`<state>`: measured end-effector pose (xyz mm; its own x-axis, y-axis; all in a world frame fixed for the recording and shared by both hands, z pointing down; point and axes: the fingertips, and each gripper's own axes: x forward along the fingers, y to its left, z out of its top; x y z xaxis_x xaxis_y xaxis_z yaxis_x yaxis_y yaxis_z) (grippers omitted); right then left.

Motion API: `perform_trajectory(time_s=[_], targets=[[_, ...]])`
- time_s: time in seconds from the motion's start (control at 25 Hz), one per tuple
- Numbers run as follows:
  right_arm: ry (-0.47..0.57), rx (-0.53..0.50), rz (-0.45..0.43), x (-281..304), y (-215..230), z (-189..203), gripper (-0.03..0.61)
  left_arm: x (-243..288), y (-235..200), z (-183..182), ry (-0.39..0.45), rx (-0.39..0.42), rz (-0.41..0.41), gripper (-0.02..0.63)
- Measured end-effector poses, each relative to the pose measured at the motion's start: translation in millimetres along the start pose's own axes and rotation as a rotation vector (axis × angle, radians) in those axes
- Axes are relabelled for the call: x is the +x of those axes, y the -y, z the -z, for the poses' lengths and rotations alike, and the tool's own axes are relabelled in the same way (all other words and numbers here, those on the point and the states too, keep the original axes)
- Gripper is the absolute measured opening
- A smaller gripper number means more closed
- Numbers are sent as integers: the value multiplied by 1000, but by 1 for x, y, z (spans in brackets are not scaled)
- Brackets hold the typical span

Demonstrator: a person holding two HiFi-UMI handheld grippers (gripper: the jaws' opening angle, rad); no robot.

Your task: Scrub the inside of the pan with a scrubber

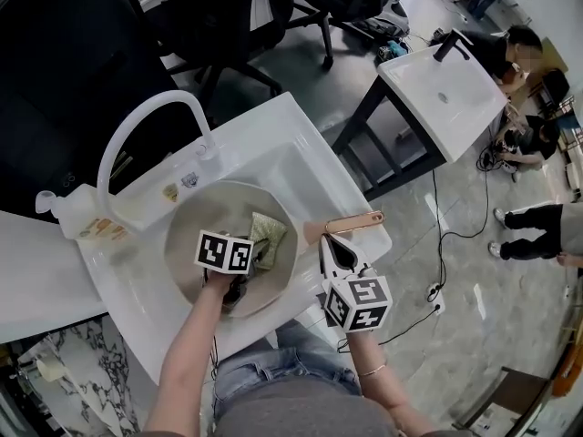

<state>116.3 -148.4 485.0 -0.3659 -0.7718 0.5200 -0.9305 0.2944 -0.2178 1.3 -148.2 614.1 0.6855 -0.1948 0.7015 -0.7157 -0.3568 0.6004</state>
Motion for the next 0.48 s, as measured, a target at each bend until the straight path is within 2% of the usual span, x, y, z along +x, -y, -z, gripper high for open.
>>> perform_trajectory(time_s=[0.2, 0.48], targets=[[-8, -3, -15, 10, -2, -2, 11, 3, -14, -2, -19, 68, -116, 58], [-26, -14, -46, 21, -10, -2, 11, 0, -35, -9, 4, 84, -234, 58]])
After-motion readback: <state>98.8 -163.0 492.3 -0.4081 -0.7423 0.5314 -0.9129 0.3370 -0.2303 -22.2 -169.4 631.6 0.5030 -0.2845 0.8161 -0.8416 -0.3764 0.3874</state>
